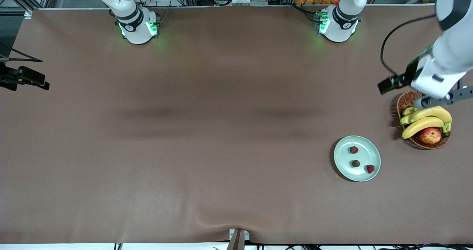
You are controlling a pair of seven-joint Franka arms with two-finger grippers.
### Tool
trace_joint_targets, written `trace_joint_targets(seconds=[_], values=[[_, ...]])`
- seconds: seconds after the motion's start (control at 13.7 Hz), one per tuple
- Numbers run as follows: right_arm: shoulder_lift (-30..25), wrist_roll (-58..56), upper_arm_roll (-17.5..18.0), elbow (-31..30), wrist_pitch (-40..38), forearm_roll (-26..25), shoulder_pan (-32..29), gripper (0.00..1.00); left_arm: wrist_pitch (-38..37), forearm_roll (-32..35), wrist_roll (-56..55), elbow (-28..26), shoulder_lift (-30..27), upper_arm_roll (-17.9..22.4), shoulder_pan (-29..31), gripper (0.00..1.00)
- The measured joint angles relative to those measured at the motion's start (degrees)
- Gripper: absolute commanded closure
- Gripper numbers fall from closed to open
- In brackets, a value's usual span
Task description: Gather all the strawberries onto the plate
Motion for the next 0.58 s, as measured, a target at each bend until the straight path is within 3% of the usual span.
trace_joint_targets(seconds=[0.29, 0.58], values=[[0.06, 0.00, 0.00, 0.00, 0.13, 0.00, 0.06, 0.00, -1.12, -0.42, 11.30, 0.01, -2.44, 0.98, 0.44, 0.00], [0.09, 0.00, 0.00, -0.01, 0.52, 0.00, 0.13, 0.00, -1.53, -1.74, 14.09, 0.48, -3.19, 1.32, 1.56, 0.00]])
